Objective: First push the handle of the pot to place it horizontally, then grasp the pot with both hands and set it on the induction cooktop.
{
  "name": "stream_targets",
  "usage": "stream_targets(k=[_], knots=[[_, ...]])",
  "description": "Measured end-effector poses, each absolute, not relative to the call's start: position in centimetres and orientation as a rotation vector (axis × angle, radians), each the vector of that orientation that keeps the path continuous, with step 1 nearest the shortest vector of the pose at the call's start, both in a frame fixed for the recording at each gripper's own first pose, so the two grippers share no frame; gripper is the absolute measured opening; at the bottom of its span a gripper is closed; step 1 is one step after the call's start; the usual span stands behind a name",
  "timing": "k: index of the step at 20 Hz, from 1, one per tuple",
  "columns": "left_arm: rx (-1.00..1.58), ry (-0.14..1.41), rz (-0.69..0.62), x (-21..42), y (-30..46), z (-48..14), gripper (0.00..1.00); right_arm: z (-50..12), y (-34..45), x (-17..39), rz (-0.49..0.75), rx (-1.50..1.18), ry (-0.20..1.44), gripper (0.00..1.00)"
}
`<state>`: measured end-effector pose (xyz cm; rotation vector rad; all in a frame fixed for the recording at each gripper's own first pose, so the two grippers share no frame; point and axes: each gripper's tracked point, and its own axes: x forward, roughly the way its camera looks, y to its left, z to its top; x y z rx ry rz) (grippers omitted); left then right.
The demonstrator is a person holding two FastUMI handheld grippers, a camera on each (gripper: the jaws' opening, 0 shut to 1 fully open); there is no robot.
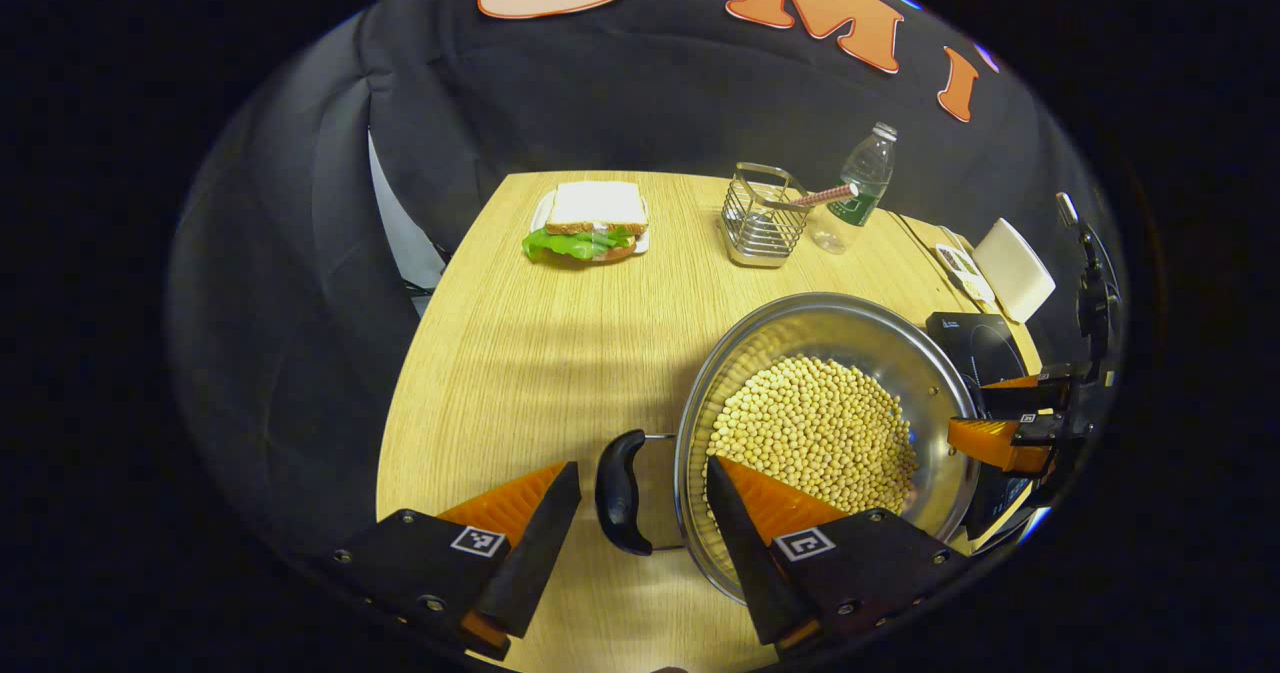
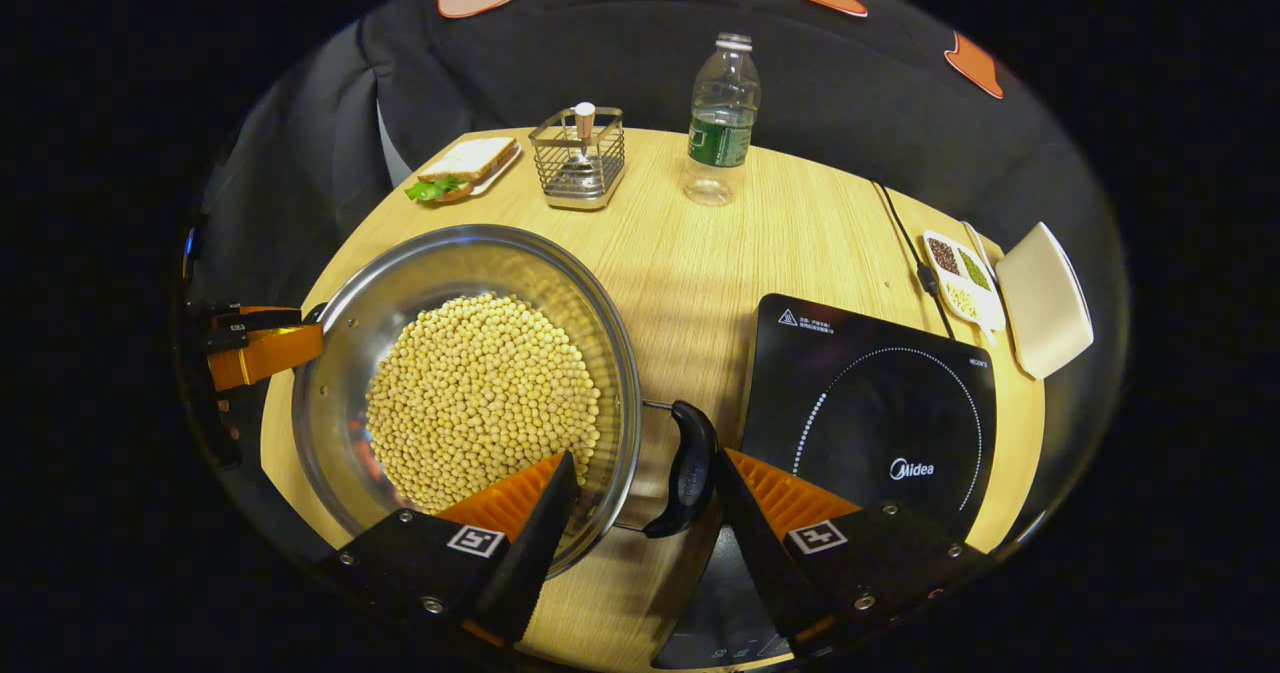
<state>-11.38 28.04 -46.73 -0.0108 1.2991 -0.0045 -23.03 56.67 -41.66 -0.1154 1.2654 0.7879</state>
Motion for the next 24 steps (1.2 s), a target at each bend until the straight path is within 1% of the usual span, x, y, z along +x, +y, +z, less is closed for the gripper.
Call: stream_targets(k=[3, 6, 8, 11, 12, 13, 14, 15, 16, 17, 20, 24], knots=[[-0.033, 1.312, -0.026, -11.6, 27.4, -47.8, 0.82, -42.9, 57.1, -23.0, 0.759, -0.102, 1.297, 0.84], [-0.023, 1.325, -0.038, -11.7, 27.1, -49.3, 0.82, -43.9, 57.7, -22.7, 0.747, -0.098, 1.301, 0.77], [-0.027, 1.324, -0.036, -11.3, 26.8, -49.7, 0.83, -44.4, 57.8, -22.7, 0.743, -0.091, 1.31, 0.76], [-0.012, 1.347, -0.021, -11.7, 27.1, -50.3, 0.84, -45.2, 58.1, -22.6, 0.74, -0.082, 1.335, 0.76], [-0.016, 1.349, -0.012, -11.6, 27.1, -50.5, 0.85, -45.2, 58.1, -22.6, 0.738, -0.068, 1.346, 0.72], [-0.017, 1.341, 0.002, -11.6, 27.3, -50.5, 0.85, -45.4, 58.3, -22.7, 0.739, -0.058, 1.356, 0.72], [-0.014, 1.338, 0.021, -11.6, 27.6, -51.0, 0.85, -45.4, 58.4, -22.6, 0.738, -0.049, 1.36, 0.72], [-0.025, 1.348, 0.041, -11.9, 27.8, -51.1, 0.82, -45.5, 58.4, -22.5, 0.737, -0.043, 1.365, 0.72], [-0.042, 1.359, 0.06, -12.3, 27.8, -51.1, 0.76, -45.7, 58.5, -22.5, 0.735, -0.035, 1.366, 0.72], [-0.066, 1.347, 0.071, -12.3, 27.8, -50.9, 0.74, -45.8, 58.6, -22.4, 0.729, -0.026, 1.367, 0.72], [-0.097, 1.344, 0.083, -12.5, 27.7, -51.2, 0.72, -45.8, 58.8, -22.5, 0.712, 0.001, 1.368, 0.71], [-0.096, 1.365, 0.102, -12.4, 27.9, -51.2, 0.74, -45.8, 58.7, -22.7, 0.692, 0.057, 1.38, 0.68]])
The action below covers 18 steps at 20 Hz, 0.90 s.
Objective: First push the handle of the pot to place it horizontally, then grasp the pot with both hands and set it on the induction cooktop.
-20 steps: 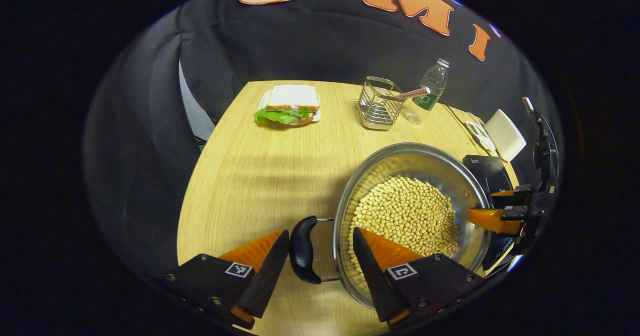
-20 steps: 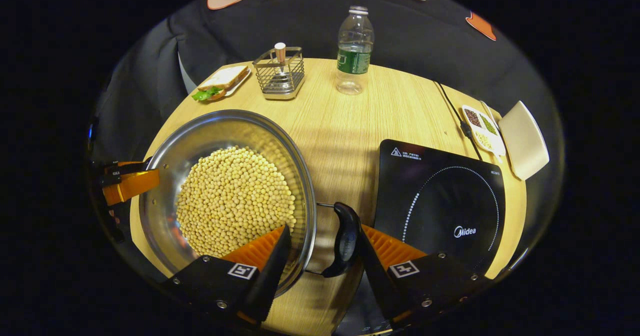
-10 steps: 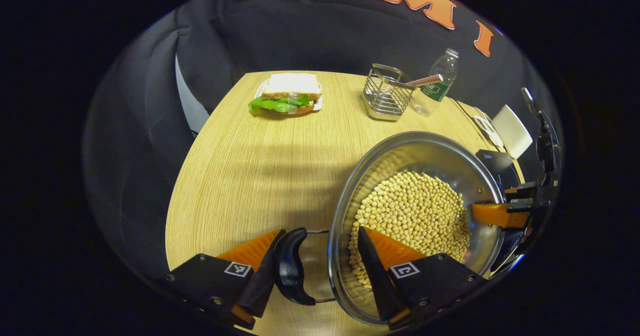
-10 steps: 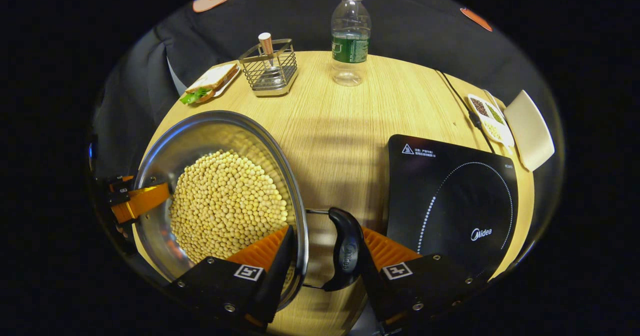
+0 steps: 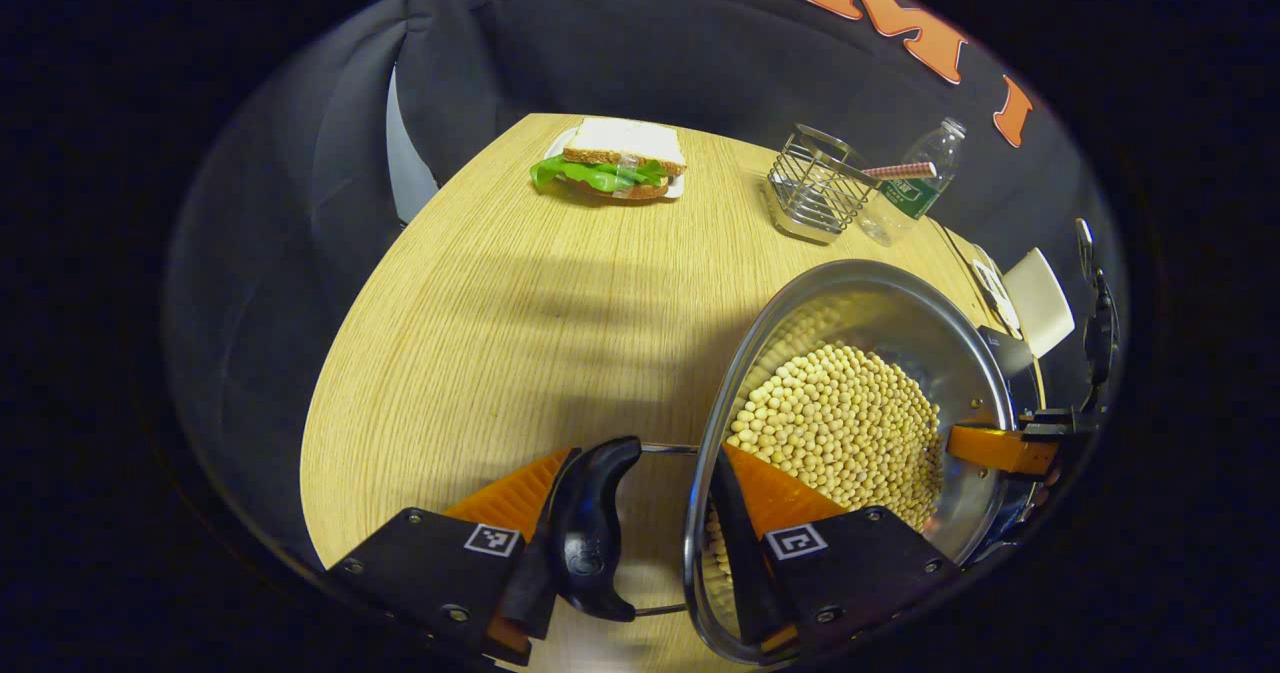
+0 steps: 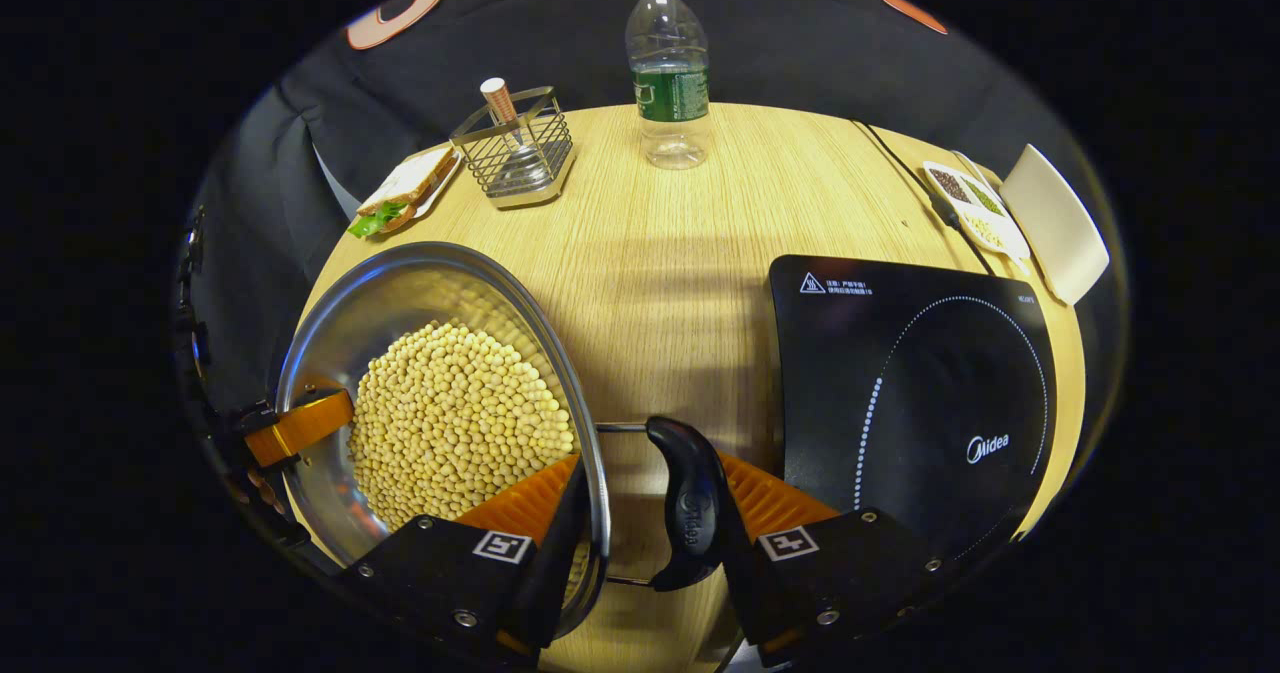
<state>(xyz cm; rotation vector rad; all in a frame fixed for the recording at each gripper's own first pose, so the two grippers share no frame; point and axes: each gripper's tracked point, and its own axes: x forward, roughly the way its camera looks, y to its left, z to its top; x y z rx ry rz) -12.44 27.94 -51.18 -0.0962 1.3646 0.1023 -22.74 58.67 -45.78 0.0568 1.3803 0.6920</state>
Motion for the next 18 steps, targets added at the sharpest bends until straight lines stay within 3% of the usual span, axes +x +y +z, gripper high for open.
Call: stream_targets(k=[5, 6, 13, 14, 15, 18], knots=[[-0.076, 1.376, 0.169, -12.8, 27.9, -50.9, 0.74, -45.6, 58.7, -22.8, 0.686, 0.102, 1.428, 0.65], [-0.063, 1.378, 0.176, -12.6, 27.8, -50.7, 0.73, -45.6, 58.7, -22.9, 0.694, 0.094, 1.428, 0.58], [-0.006, 1.319, 0.182, -11.3, 27.8, -50.1, 0.71, -45.9, 59.1, -22.4, 0.73, 0.119, 1.383, 0.56], [0.006, 1.305, 0.177, -11.2, 27.9, -49.9, 0.71, -45.9, 59.1, -22.6, 0.729, 0.123, 1.375, 0.51], [0.017, 1.296, 0.17, -11.0, 27.9, -49.6, 0.71, -45.9, 59.1, -22.5, 0.729, 0.129, 1.367, 0.55], [0.046, 1.266, 0.155, -10.6, 27.9, -49.3, 0.71, -46.3, 59.1, -22.9, 0.726, 0.152, 1.349, 0.55]])
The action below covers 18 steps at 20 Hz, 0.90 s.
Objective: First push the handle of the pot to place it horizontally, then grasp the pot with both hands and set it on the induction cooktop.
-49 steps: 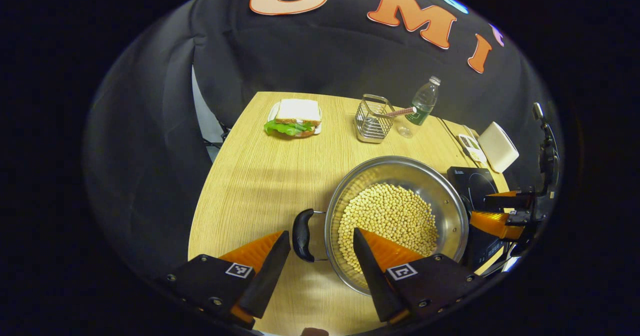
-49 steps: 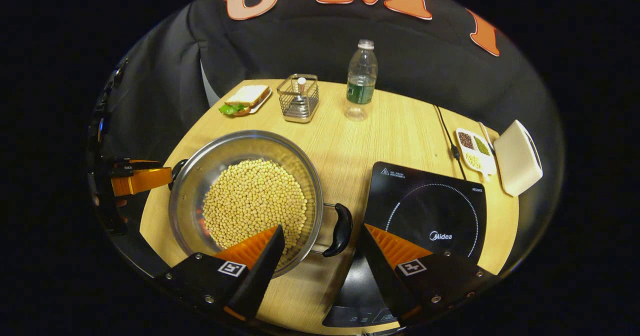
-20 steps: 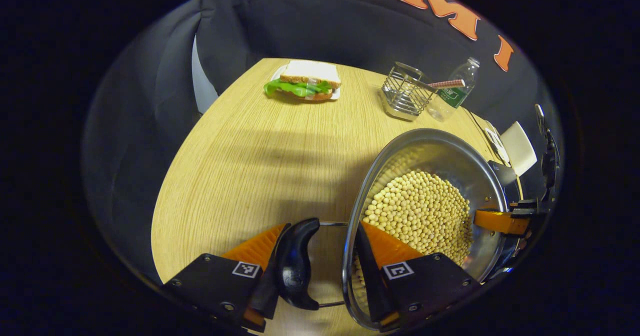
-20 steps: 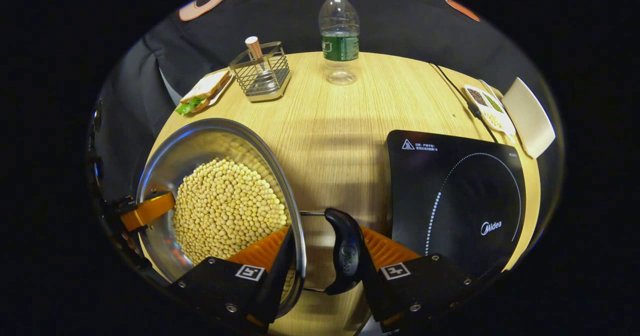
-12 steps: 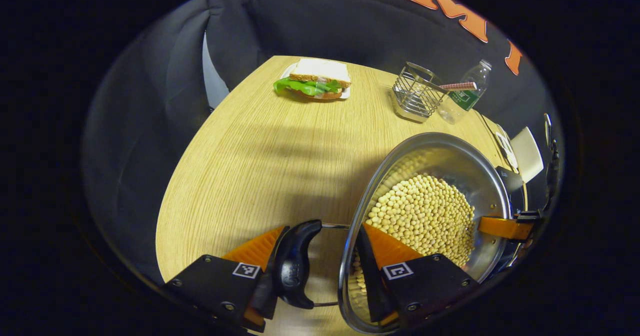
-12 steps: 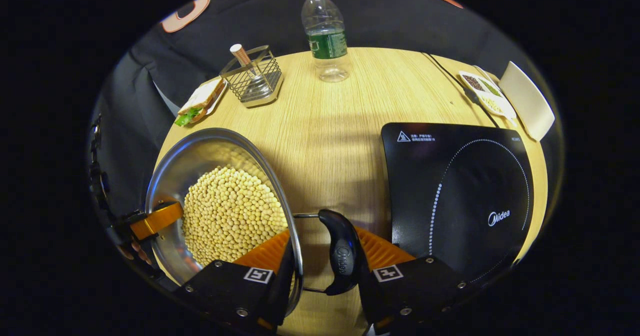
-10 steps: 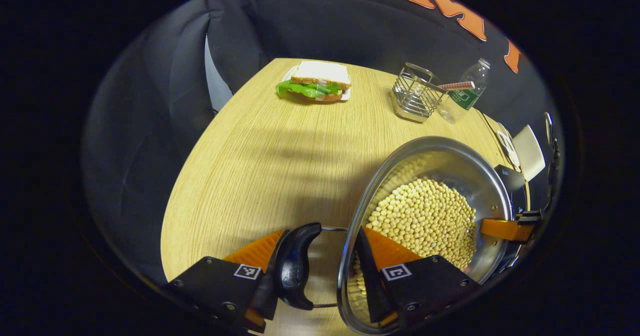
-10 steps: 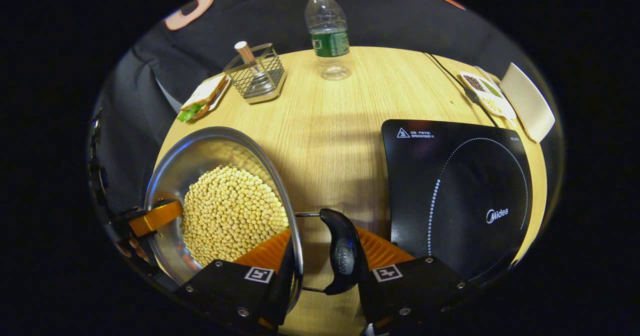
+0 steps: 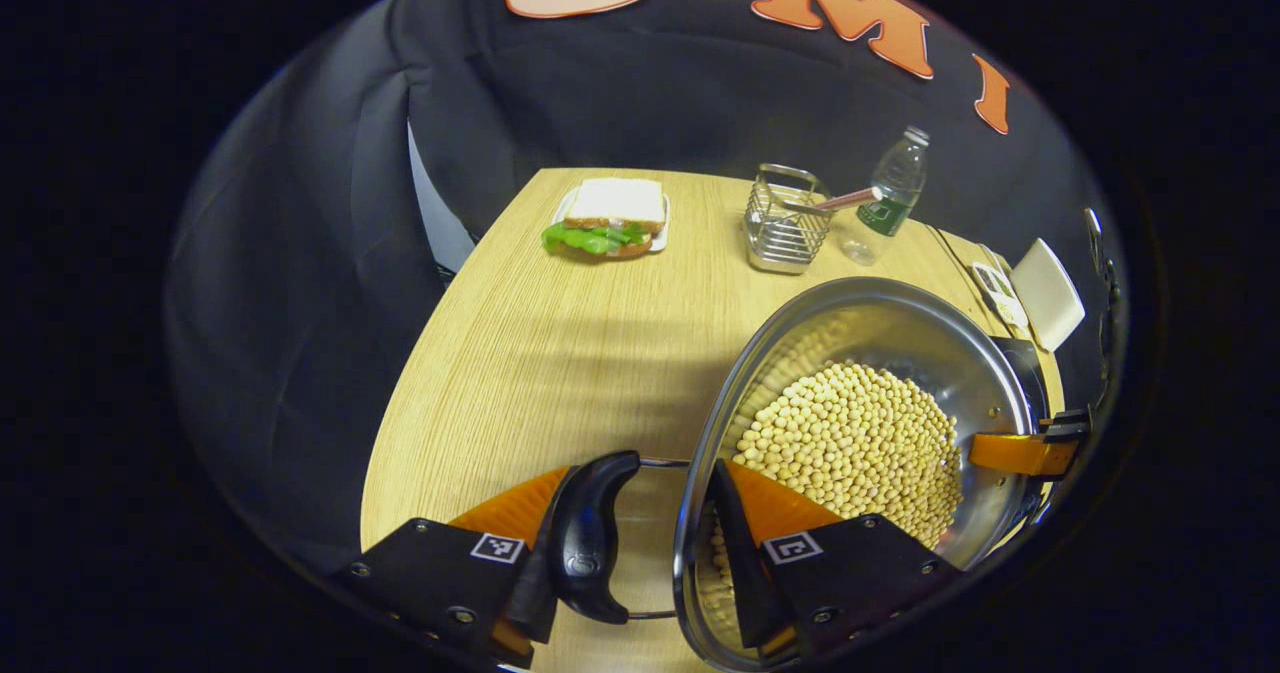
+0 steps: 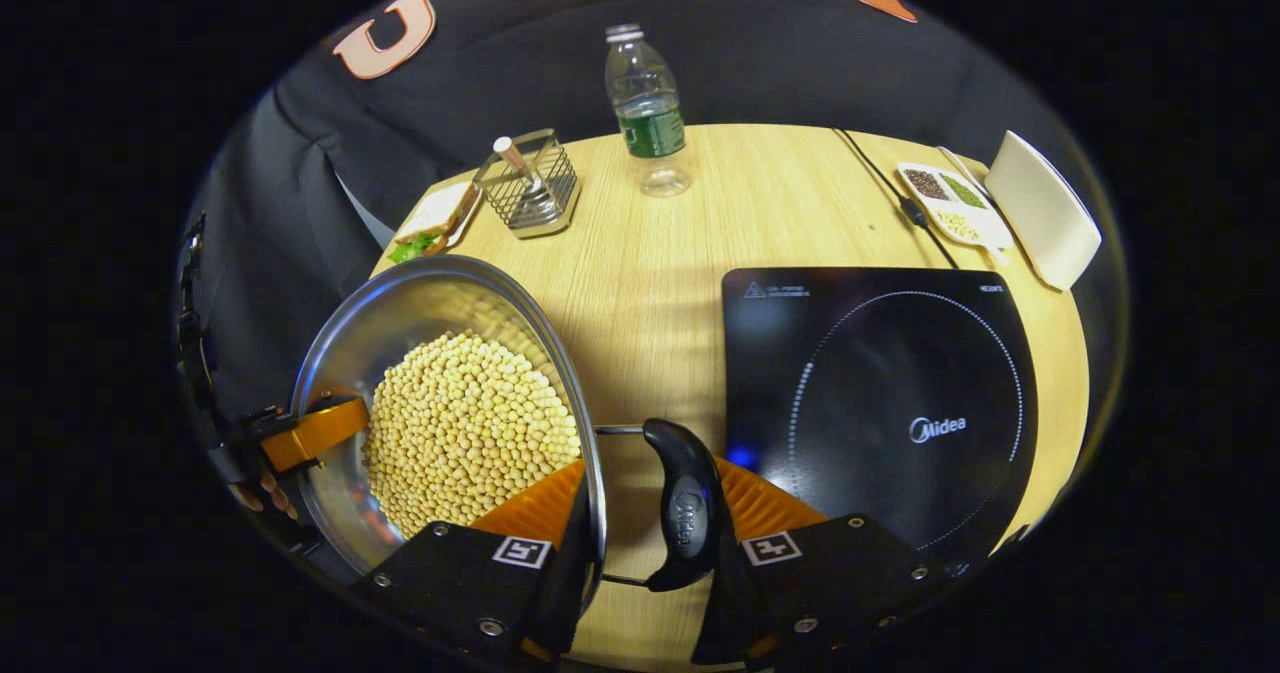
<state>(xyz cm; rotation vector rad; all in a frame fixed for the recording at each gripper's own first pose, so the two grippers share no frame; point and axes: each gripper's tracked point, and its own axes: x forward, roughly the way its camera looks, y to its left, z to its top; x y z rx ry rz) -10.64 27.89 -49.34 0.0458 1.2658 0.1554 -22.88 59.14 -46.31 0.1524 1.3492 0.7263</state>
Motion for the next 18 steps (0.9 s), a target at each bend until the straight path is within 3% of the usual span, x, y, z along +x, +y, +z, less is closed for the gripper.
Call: stream_targets(k=[9, 10, 11, 18], knots=[[0.06, 1.203, 0.15, -10.94, 28.24, -48.84, 0.71, -46.47, 58.87, -22.57, 0.726, 0.181, 1.284, 0.55], [0.065, 1.197, 0.147, -10.97, 28.14, -48.82, 0.71, -46.51, 58.83, -22.68, 0.726, 0.185, 1.283, 0.51], [0.068, 1.193, 0.145, -10.89, 28.08, -48.83, 0.71, -46.62, 58.85, -22.66, 0.725, 0.189, 1.28, 0.55], [0.076, 1.18, 0.122, -10.62, 28.03, -49.14, 0.71, -46.6, 58.82, -23.09, 0.701, 0.202, 1.27, 0.55]])
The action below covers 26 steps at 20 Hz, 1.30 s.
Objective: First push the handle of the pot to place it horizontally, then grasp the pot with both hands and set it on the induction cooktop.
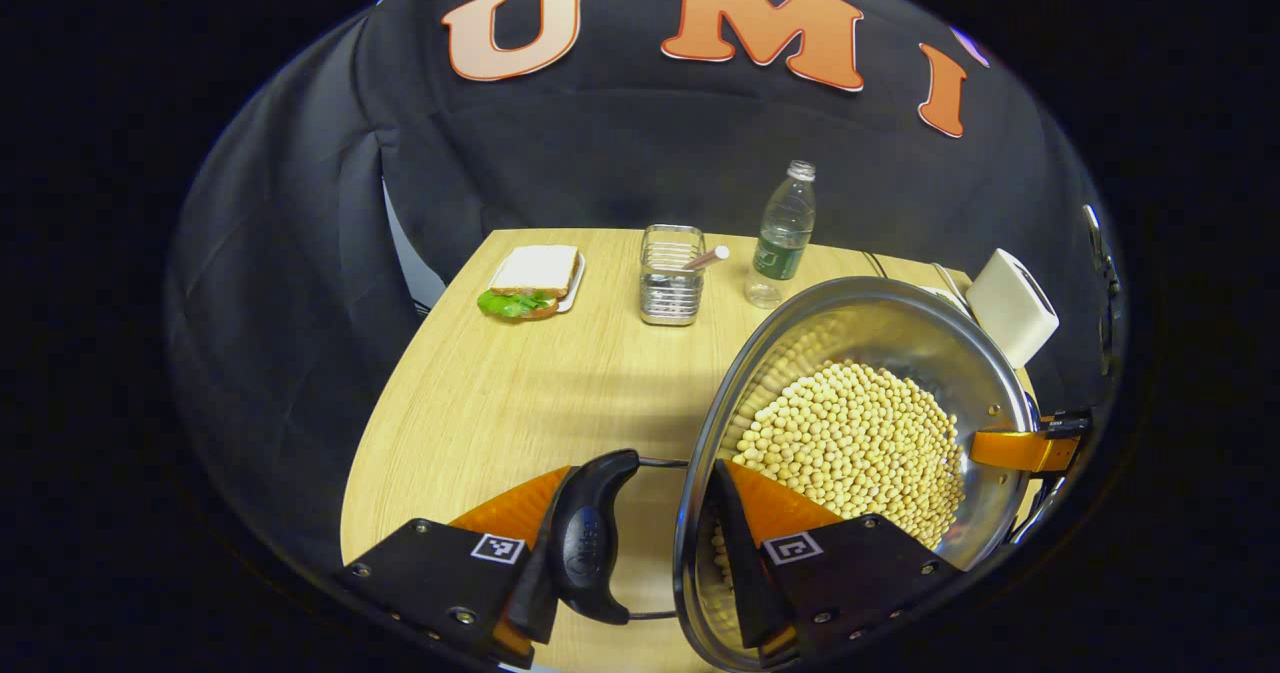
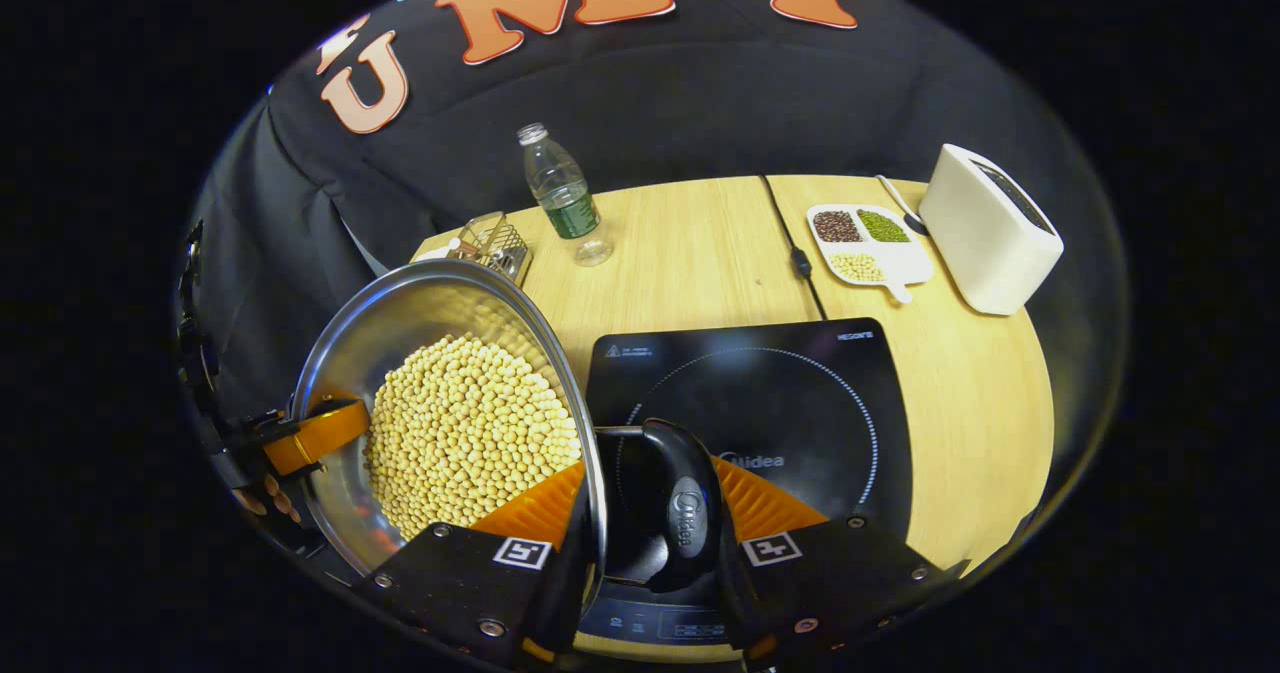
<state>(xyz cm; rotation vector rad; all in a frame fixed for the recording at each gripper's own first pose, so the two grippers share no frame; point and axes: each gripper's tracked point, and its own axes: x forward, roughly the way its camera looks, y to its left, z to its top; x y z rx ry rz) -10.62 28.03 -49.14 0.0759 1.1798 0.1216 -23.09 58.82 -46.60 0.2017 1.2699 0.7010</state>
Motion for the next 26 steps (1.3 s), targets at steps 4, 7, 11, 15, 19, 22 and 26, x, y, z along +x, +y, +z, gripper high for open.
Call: stream_targets(k=[4, 7, 11, 15, 19, 22, 26], knots=[[0.067, 1.173, 0.108, -10.8, 28.1, -49.2, 0.71, -46.3, 58.5, -23.1, 0.682, 0.2, 1.259, 0.55], [0.071, 1.166, 0.092, -10.6, 28.0, -49.4, 0.71, -46.3, 58.3, -23.3, 0.669, 0.205, 1.255, 0.55], [0.064, 1.165, 0.077, -10.6, 28.0, -49.8, 0.71, -46.0, 58.2, -23.6, 0.65, 0.205, 1.245, 0.55], [0.056, 1.168, 0.063, -10.5, 28.1, -49.9, 0.71, -45.7, 58.0, -23.7, 0.635, 0.207, 1.244, 0.55], [0.052, 1.177, 0.051, -10.6, 28.1, -49.7, 0.71, -45.7, 57.9, -23.8, 0.624, 0.206, 1.253, 0.55], [0.051, 1.187, 0.044, -10.9, 28.2, -49.5, 0.71, -45.7, 58.0, -23.8, 0.62, 0.202, 1.261, 0.55], [0.047, 1.195, 0.032, -11.0, 28.2, -49.6, 0.71, -45.4, 57.9, -23.7, 0.617, 0.196, 1.259, 0.55]])
